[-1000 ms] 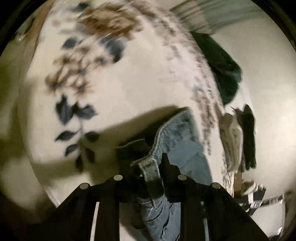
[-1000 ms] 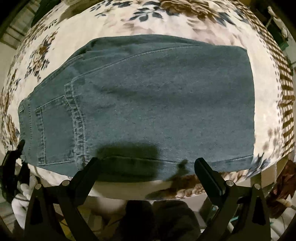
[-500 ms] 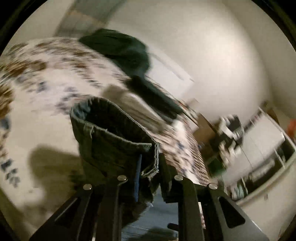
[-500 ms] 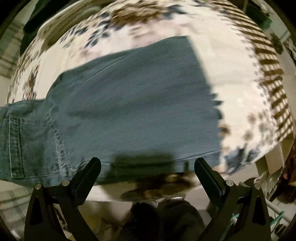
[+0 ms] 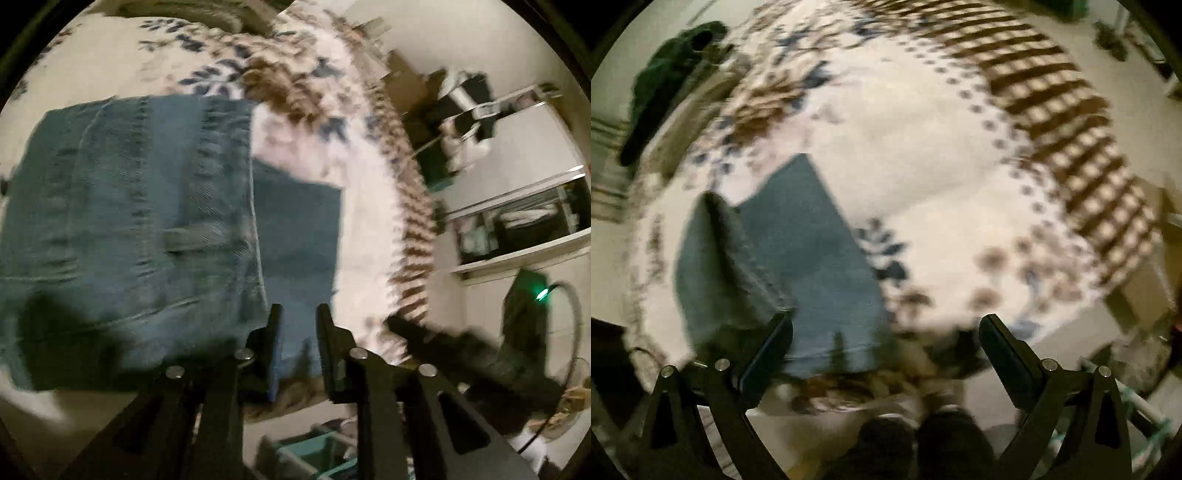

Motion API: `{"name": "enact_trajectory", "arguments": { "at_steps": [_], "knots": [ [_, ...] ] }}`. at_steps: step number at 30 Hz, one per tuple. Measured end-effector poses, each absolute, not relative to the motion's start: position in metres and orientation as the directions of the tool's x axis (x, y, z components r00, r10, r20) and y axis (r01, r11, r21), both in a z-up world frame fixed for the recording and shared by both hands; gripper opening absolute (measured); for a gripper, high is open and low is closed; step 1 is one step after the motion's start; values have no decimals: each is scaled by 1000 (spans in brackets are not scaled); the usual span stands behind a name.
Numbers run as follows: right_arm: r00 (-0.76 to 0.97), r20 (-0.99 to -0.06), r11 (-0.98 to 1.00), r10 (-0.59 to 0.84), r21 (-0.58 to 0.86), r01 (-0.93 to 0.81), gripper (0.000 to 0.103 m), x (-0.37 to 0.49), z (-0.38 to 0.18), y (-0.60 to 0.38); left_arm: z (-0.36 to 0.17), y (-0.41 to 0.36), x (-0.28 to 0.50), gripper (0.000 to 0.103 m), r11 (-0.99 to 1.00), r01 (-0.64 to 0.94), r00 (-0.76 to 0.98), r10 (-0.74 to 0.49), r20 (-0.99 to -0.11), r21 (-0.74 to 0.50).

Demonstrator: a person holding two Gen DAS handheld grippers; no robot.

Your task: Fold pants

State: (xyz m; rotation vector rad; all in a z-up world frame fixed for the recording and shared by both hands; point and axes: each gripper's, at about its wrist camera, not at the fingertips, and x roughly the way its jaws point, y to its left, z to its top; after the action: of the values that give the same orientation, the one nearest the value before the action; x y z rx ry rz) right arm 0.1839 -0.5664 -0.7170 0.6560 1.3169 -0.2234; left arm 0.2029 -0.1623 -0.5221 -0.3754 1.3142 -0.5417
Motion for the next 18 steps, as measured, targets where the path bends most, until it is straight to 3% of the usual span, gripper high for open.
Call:
{"name": "enact_trajectory", "arguments": {
  "at_steps": [1,2,3,6,9,13,15,17,18],
  "knots": [
    [279,-927,796,251,361,486,102,190,-718,-561,-514,-159,200,51,834,171,171,-550,-817,-525],
    [297,-907,791,298,408,455,102,194,-718,-558,-505,-153,196,84,846,173,189,-530,-826,-504],
    [307,-891,789,335,443,425,102,200,-719,-552,-495,-147,192,95,858,167,211,-512,-833,-486],
    [303,-830,780,469,550,298,102,230,-727,-524,-484,-106,192,95,898,113,296,-438,-849,-424],
    [277,-825,807,493,552,208,102,262,-744,-492,-495,-62,206,95,955,28,336,-288,-897,-297],
    [208,-844,831,494,528,173,102,300,-783,-462,-518,-19,217,95,969,-84,322,-193,-927,-231],
    [199,-857,842,476,509,180,92,310,-793,-448,-523,-4,223,95,974,-116,326,-149,-933,-196],
    [218,-848,837,483,520,169,50,309,-791,-436,-525,1,226,95,975,-130,341,-128,-931,-181],
    [203,-864,852,460,494,171,50,309,-790,-428,-526,7,224,95,974,-135,346,-123,-930,-179]
  ]
}}
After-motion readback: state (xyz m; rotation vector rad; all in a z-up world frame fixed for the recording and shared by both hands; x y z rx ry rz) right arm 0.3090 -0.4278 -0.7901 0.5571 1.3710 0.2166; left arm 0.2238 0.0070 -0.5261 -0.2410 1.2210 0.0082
